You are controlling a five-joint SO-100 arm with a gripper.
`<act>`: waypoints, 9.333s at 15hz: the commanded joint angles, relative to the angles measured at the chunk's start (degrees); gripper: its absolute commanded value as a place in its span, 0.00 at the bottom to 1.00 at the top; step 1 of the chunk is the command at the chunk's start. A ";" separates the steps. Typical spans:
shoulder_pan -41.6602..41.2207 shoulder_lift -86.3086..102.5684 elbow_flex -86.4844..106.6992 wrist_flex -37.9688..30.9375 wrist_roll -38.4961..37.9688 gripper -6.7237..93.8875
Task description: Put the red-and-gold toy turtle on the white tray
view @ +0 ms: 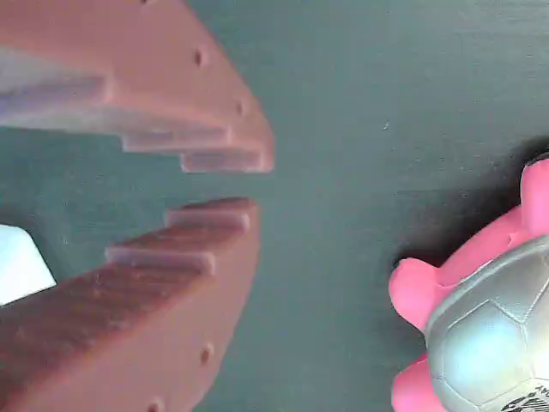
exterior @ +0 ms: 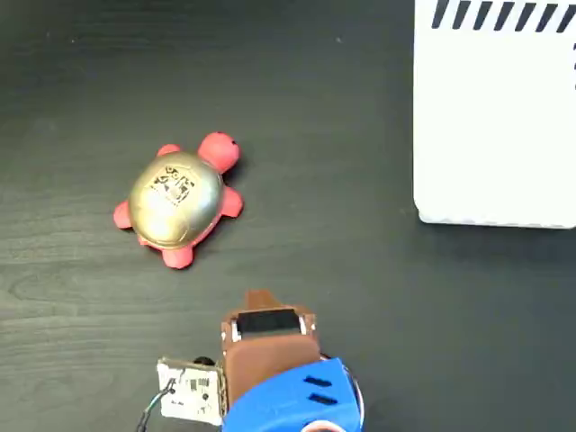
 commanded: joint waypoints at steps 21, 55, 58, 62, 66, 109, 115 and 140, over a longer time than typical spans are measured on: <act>-10.20 -22.59 -17.49 -6.50 -13.10 0.07; -5.98 -100.20 -80.86 17.75 -49.57 0.69; -5.98 -102.22 -80.16 15.91 -49.57 0.69; -5.89 -104.77 -78.40 12.57 -49.57 0.69; -5.71 -105.47 -75.41 10.55 -49.57 0.69; -0.70 -94.48 -101.78 24.96 -35.07 0.07; 25.40 -105.56 -124.01 29.62 -33.49 0.07; 40.69 -128.23 -125.42 20.57 -26.89 0.08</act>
